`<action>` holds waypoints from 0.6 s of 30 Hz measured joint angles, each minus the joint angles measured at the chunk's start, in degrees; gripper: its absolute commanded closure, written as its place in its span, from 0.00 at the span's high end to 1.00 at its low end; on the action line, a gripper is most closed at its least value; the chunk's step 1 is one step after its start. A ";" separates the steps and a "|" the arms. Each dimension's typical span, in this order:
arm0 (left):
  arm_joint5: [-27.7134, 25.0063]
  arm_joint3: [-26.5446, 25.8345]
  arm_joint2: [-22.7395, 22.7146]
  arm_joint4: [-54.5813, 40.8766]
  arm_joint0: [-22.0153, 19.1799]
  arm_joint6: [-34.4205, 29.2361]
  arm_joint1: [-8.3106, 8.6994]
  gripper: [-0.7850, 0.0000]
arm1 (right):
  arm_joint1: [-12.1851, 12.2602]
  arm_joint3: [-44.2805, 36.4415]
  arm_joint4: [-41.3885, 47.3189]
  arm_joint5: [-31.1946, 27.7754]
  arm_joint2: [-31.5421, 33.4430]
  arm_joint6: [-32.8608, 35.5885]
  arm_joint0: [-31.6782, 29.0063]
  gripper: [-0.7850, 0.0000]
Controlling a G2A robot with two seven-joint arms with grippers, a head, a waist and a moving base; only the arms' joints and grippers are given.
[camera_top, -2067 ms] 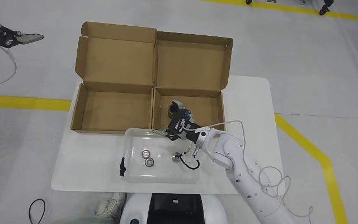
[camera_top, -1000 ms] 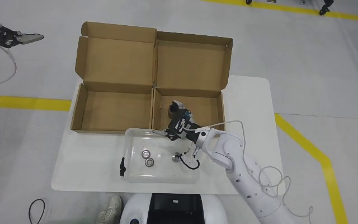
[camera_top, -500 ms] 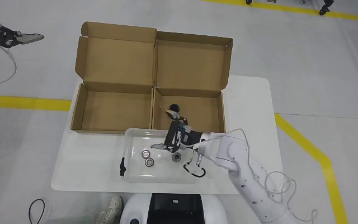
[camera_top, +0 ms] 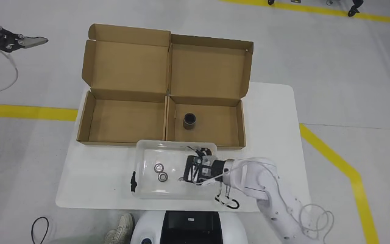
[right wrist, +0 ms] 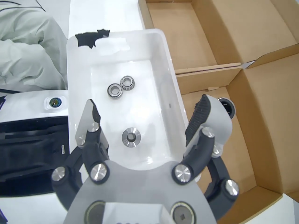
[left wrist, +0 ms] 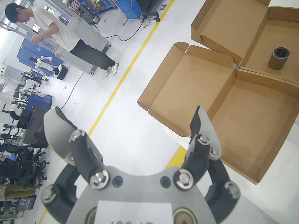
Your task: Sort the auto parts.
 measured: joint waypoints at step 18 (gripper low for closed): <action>0.00 0.00 0.00 0.00 0.00 0.00 0.00 1.00 | 0.04 6.21 3.30 2.77 -6.34 15.75 5.10 0.81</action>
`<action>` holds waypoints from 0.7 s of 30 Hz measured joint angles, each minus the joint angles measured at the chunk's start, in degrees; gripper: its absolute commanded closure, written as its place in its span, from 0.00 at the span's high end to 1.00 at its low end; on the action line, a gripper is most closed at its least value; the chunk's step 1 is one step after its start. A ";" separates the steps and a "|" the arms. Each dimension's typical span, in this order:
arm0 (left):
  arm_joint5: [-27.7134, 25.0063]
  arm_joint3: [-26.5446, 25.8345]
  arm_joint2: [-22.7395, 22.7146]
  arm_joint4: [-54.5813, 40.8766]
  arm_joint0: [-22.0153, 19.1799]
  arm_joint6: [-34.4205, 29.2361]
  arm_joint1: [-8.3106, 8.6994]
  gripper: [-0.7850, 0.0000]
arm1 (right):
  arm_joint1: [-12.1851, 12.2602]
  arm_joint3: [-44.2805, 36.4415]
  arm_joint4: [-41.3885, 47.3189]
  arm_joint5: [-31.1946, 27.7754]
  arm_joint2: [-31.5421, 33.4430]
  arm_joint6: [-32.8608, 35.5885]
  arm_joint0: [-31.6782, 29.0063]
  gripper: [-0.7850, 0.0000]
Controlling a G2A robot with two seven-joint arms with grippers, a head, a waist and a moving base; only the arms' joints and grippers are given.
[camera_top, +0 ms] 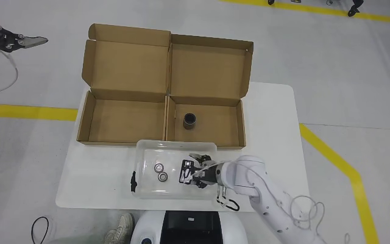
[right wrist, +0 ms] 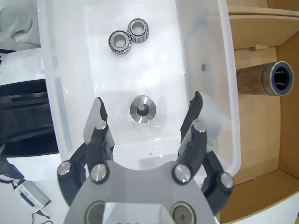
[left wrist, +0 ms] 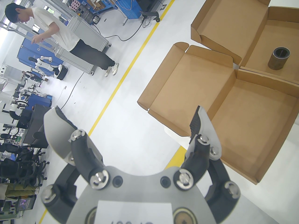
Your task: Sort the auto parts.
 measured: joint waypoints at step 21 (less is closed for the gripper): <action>0.00 0.00 0.00 0.00 0.00 0.00 0.00 1.00 | -0.33 7.12 -2.05 1.58 -6.72 1.79 4.67 0.61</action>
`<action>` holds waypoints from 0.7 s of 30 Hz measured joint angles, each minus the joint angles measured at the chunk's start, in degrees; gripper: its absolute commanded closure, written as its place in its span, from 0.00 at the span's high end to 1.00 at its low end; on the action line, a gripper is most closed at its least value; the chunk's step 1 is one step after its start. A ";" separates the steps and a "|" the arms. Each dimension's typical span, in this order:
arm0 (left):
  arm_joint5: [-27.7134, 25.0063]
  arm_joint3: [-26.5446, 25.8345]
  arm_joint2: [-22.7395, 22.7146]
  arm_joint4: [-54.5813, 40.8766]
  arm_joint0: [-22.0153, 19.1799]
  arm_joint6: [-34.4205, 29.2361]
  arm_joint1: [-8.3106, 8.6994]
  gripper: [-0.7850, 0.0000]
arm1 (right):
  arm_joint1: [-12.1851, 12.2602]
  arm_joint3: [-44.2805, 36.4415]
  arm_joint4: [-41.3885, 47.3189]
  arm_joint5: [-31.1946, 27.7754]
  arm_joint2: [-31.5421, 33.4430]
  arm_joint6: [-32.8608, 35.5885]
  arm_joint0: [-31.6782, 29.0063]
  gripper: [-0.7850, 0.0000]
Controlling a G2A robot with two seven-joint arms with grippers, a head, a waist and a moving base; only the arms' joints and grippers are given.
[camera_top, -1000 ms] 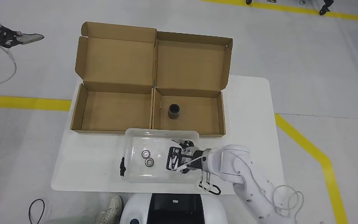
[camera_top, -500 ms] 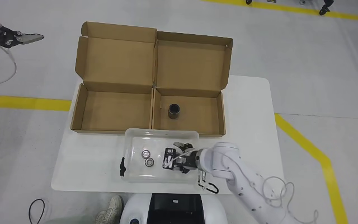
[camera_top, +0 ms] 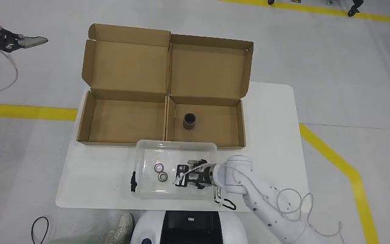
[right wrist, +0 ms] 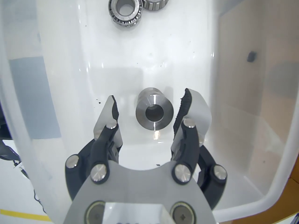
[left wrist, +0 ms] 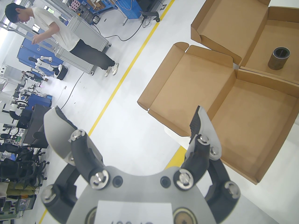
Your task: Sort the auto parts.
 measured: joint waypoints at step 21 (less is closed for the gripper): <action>0.00 0.00 0.00 0.00 0.00 0.00 0.00 1.00 | 0.19 0.59 2.56 -0.18 -1.48 -3.47 2.17 0.00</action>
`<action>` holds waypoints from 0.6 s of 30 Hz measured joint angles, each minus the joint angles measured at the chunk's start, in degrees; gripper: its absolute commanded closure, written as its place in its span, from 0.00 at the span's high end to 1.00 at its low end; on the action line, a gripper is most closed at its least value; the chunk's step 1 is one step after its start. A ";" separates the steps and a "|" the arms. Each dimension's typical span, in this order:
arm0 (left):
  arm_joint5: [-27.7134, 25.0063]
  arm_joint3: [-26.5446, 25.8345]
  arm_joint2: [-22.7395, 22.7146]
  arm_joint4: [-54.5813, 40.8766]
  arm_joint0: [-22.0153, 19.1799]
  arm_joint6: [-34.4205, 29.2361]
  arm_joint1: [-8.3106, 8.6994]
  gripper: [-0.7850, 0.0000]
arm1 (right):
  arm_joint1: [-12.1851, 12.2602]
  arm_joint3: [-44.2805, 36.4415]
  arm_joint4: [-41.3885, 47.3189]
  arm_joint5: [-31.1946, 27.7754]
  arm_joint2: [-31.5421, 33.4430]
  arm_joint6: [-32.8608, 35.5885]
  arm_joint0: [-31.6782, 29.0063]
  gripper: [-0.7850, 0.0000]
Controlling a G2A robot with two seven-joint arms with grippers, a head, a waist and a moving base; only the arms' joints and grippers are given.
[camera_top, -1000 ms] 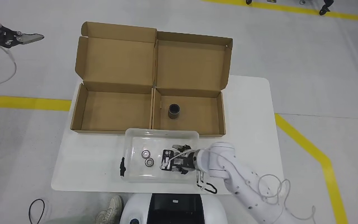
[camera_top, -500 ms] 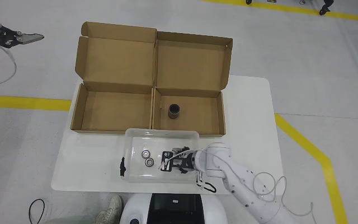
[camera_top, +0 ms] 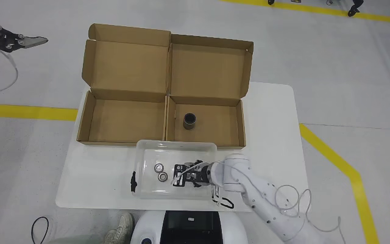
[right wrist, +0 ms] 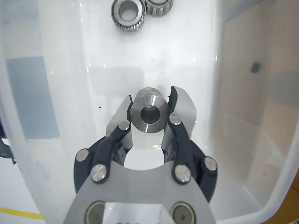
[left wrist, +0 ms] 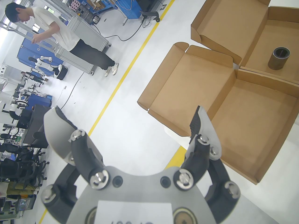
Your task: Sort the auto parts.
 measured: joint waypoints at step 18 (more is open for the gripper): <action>0.00 0.00 0.00 0.00 0.00 0.00 0.00 1.00 | 0.13 1.61 5.63 -3.98 2.85 -34.12 1.04 0.00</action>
